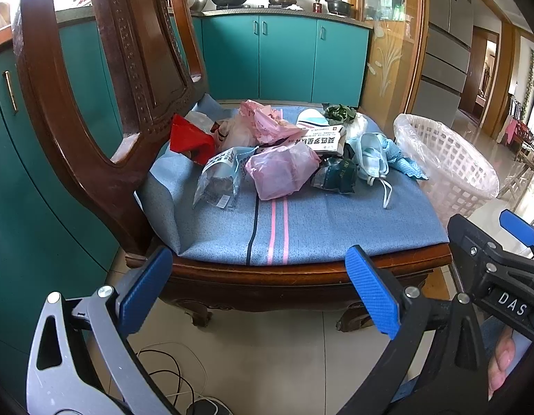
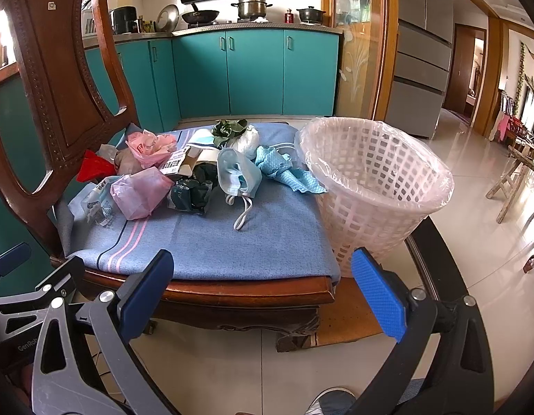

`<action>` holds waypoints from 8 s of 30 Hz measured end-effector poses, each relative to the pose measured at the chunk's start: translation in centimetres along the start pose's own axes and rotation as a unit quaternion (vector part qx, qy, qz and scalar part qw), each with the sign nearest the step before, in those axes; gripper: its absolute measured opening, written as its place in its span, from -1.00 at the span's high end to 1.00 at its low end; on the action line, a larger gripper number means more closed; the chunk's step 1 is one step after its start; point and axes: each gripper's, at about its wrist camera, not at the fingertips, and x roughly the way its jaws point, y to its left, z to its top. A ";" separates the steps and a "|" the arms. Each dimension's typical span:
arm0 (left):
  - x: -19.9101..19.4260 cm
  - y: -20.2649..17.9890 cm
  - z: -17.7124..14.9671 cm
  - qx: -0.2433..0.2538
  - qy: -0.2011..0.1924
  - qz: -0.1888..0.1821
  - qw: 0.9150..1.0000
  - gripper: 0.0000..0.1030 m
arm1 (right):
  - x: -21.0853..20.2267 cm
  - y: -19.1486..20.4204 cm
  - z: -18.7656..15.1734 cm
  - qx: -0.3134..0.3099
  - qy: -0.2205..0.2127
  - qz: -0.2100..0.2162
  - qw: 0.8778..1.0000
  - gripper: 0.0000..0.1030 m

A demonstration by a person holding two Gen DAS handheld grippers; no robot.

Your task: Collect trash

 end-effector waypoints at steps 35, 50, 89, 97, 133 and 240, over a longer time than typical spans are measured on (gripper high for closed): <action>0.9 0.0 0.6 0.002 0.005 -0.003 1.000 -0.94 | 0.1 -0.3 0.0 0.006 -0.002 -0.001 1.000 -0.95; 1.1 0.2 0.7 -0.001 0.008 -0.005 1.000 -0.94 | 0.1 -0.3 0.0 0.006 -0.003 -0.002 1.000 -0.95; 11.9 8.4 9.8 -0.380 -0.009 0.042 0.924 -0.86 | 1.9 -0.6 -0.1 0.030 0.027 0.024 0.999 -0.95; 17.6 10.8 11.5 -0.450 0.023 0.058 0.891 -0.74 | 2.5 -0.4 -0.3 0.029 0.039 0.030 0.998 -0.95; -2.7 10.8 4.2 -0.169 -0.200 -0.026 0.965 0.78 | 10.0 14.1 4.0 0.028 0.132 0.329 0.934 -0.04; 6.7 -4.8 8.5 0.042 -0.036 -0.109 0.992 0.75 | 3.5 -16.2 9.1 0.177 -0.102 -0.016 0.979 -0.79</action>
